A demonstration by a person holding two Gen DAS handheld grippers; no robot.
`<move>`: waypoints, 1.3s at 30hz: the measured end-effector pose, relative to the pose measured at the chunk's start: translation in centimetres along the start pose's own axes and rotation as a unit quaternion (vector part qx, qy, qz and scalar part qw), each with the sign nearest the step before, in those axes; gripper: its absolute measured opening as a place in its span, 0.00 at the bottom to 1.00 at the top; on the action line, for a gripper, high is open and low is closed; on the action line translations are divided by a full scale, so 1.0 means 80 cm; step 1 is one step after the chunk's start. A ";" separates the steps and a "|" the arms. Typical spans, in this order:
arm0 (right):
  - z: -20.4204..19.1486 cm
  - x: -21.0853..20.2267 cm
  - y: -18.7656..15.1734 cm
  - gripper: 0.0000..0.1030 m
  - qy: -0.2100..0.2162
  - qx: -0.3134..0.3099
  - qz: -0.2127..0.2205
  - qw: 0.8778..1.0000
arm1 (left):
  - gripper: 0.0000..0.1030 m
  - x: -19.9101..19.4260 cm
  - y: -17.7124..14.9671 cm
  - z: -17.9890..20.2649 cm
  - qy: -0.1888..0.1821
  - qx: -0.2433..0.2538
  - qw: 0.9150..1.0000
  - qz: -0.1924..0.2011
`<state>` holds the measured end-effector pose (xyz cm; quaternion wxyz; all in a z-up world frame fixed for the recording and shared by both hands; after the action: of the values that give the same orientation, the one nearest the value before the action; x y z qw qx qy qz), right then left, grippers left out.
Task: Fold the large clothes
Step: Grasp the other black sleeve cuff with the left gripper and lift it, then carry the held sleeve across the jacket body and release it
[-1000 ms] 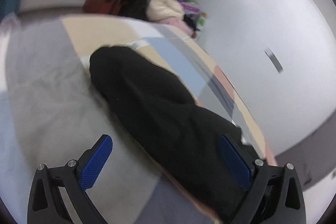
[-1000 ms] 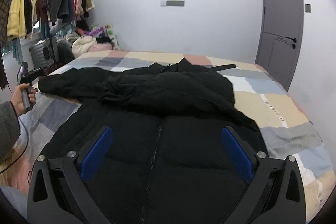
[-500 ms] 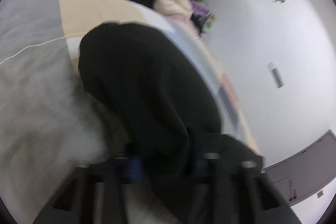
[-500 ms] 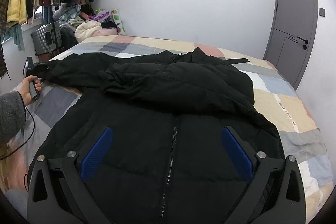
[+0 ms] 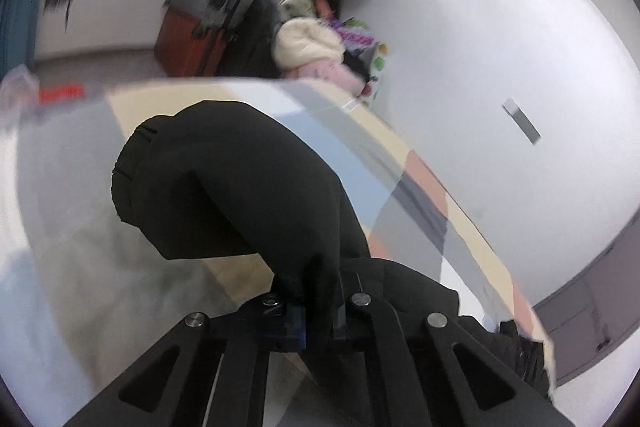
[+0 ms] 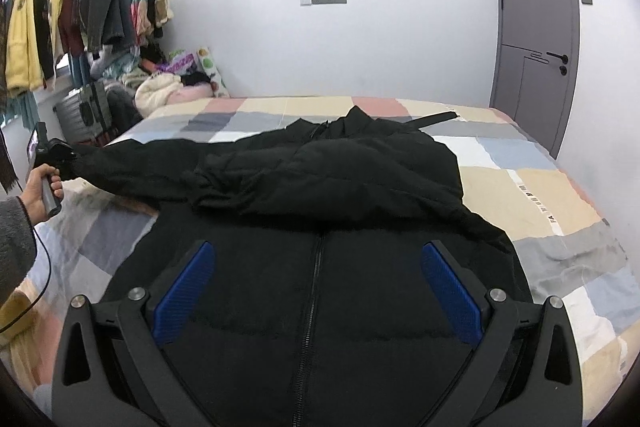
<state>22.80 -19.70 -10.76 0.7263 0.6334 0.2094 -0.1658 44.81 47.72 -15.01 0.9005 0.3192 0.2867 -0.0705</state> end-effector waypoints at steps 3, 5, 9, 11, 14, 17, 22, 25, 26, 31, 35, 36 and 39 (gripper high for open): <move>0.007 -0.014 0.002 1.00 0.002 -0.001 0.010 1.000 | 0.05 -0.043 0.001 0.048 0.007 0.055 0.998 0.019; 0.015 -0.022 -0.001 1.00 0.004 0.002 0.012 1.000 | 0.05 -0.073 -0.003 0.084 0.010 0.088 0.996 0.028; 0.033 -0.033 -0.001 1.00 0.013 0.017 0.022 1.000 | 0.05 -0.104 -0.005 0.140 0.008 0.111 0.994 0.020; 0.041 -0.037 0.002 1.00 0.009 0.015 0.028 0.999 | 0.05 -0.130 -0.011 0.166 0.007 0.124 0.992 0.021; 0.055 -0.043 0.003 1.00 0.002 0.012 0.036 0.999 | 0.05 -0.166 -0.025 0.213 0.004 0.168 0.985 0.035; 0.075 -0.048 0.000 1.00 0.003 0.019 0.041 0.999 | 0.05 -0.197 -0.042 0.249 0.002 0.195 0.980 0.043; 0.107 -0.043 -0.021 1.00 -0.005 0.025 0.028 0.999 | 0.05 -0.243 -0.082 0.320 -0.017 0.251 0.967 0.044; 0.122 -0.042 -0.029 1.00 0.005 0.032 0.023 0.999 | 0.05 -0.269 -0.107 0.364 -0.023 0.283 0.958 0.048; 0.126 -0.042 -0.030 1.00 0.005 0.029 0.024 0.999 | 0.05 -0.275 -0.116 0.374 -0.023 0.290 0.955 0.051; 0.148 -0.038 -0.042 1.00 0.016 0.038 0.021 0.999 | 0.05 -0.304 -0.172 0.442 -0.037 0.328 0.942 0.068; 0.167 -0.040 -0.052 1.00 0.018 0.046 0.023 0.999 | 0.02 -0.307 -0.222 0.488 -0.058 0.336 0.938 0.070; 0.171 -0.040 -0.054 1.00 0.018 0.046 0.024 0.998 | 0.02 -0.306 -0.237 0.497 -0.063 0.339 0.936 0.068; 0.179 -0.040 -0.059 1.00 0.022 0.049 0.022 0.998 | 0.02 -0.299 -0.291 0.537 -0.084 0.354 0.930 0.052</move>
<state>18.97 -34.65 -11.56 0.6932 0.6759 0.2031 -0.1460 38.14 1.65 13.14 0.7520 0.6249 0.1494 -0.1474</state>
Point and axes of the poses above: each gripper's, at about its wrist camera, not at the fingertips, and x roughly the way its jaws point, z to its right, y to its top, the point moved 4 cm from there along x, roughly the way its jaws point, and after that the axes turned 11 degrees about -x, right-handed, at the moved point
